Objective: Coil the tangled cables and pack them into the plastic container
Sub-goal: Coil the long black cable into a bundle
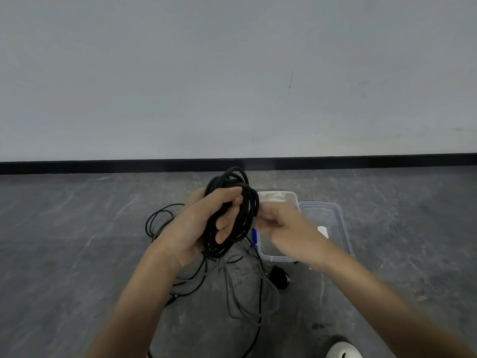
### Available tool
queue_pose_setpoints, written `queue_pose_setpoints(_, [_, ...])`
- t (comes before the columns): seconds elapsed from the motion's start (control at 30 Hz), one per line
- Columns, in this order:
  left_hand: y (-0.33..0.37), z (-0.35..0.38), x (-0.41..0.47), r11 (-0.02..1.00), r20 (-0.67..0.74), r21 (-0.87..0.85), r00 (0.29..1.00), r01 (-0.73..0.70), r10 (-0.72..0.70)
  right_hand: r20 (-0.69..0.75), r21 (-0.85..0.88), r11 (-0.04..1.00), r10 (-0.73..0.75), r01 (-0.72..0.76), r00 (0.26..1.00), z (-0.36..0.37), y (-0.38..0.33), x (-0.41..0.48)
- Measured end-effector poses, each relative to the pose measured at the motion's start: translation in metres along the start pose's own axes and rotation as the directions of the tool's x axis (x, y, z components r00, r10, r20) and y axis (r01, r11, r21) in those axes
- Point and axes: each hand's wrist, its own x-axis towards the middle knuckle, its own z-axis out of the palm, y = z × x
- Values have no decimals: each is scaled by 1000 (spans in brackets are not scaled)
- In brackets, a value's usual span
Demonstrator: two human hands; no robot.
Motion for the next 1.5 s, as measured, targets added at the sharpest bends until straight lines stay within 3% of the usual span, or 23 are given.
queue_pose_setpoints(0.07, [0, 0, -1, 999, -2, 54, 1000, -2, 2, -83, -19, 1000, -17, 15, 996, -2, 2, 3])
queue_pose_setpoints(0.2, [-2, -1, -4, 935, -26, 350, 998, 55, -49, -330, -61, 998, -28, 8, 944, -18, 7, 11])
queue_pose_setpoints(0.3, [-3, 1, -5, 931, 37, 351, 992, 103, -123, -414, -37, 997, -72, 62, 907, -28, 9, 14])
queue_pose_setpoints(0.47, [-5, 7, -3, 979, 210, 161, 964, 127, -160, -364, -64, 994, -107, 90, 925, -20, 14, 20])
queue_pose_setpoints(0.67, [-5, 9, -1, 990, 192, -95, 978, 104, -84, -226, -132, 988, -111, 82, 968, -10, 13, 20])
queue_pose_setpoints(0.9, [-5, 12, 2, 968, 181, -220, 980, 118, -78, -123, -49, 999, -28, 22, 992, -10, 14, 18])
queue_pose_setpoints(1.17, [-3, 15, 5, 892, 171, -430, 983, 137, -68, -108, -83, 994, -75, 67, 991, -17, 14, 12])
queue_pose_setpoints(1.23, [-1, 15, 6, 863, 190, -496, 982, 102, -7, -84, -44, 997, -74, 71, 994, -13, 14, 11])
queue_pose_setpoints(1.33, [1, 16, 7, 807, 182, -589, 981, 49, 74, -19, 148, 989, -14, 16, 1000, 2, 13, 8])
queue_pose_setpoints(1.5, [-4, 23, 9, 851, 18, -516, 992, -100, 128, -4, 285, 958, 41, -38, 999, 18, 15, 11])
